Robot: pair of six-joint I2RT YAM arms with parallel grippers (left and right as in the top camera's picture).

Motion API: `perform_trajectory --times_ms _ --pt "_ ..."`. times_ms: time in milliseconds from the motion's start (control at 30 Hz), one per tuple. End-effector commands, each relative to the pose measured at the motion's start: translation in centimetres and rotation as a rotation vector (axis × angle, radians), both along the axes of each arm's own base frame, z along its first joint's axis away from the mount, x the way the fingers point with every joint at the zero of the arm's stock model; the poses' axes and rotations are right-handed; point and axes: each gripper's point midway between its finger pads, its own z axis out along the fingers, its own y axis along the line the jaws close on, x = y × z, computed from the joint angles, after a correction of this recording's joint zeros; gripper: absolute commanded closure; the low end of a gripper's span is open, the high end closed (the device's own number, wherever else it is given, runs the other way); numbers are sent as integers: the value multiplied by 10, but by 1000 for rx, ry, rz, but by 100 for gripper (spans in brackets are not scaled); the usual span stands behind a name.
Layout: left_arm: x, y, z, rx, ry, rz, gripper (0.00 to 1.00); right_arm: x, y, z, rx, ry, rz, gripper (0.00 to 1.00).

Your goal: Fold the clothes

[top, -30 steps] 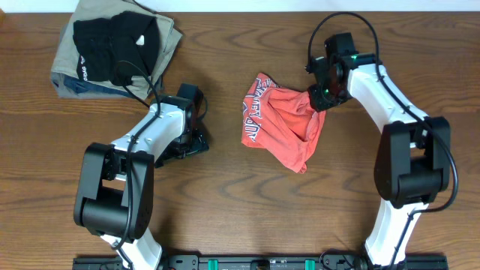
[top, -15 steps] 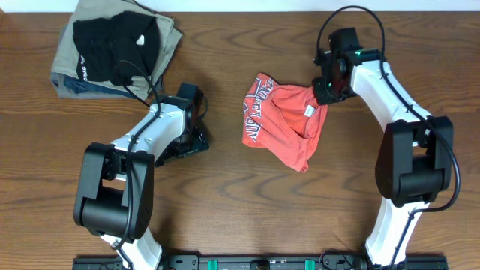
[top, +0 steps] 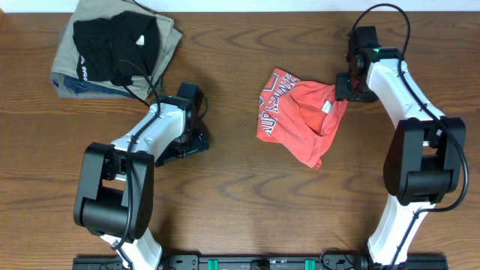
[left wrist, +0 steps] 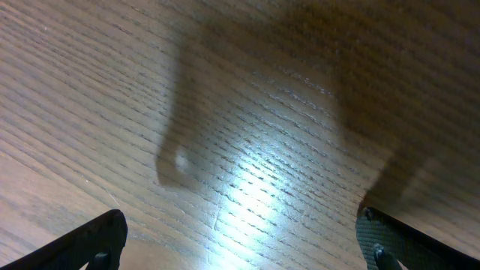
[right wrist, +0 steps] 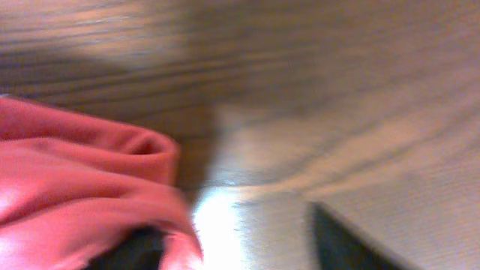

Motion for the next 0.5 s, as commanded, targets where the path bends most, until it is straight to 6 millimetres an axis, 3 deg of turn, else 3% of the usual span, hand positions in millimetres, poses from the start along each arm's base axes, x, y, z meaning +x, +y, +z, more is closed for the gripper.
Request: perform_trajectory --times_ms 0,167,300,400,467 --pt "-4 1 -4 5 16 5 2 -1 -31 13 -114 -25 -131 14" --pt "-3 1 -4 5 15 6 2 -13 -51 38 -194 11 -225 1" --pt "-3 1 -4 5 16 5 2 -11 -54 71 -178 -4 -277 1" --pt "-3 1 -4 5 15 6 2 -4 -24 83 -18 2 -179 1" --pt "-3 1 -4 4 14 6 2 0 18 82 174 24 50 2"
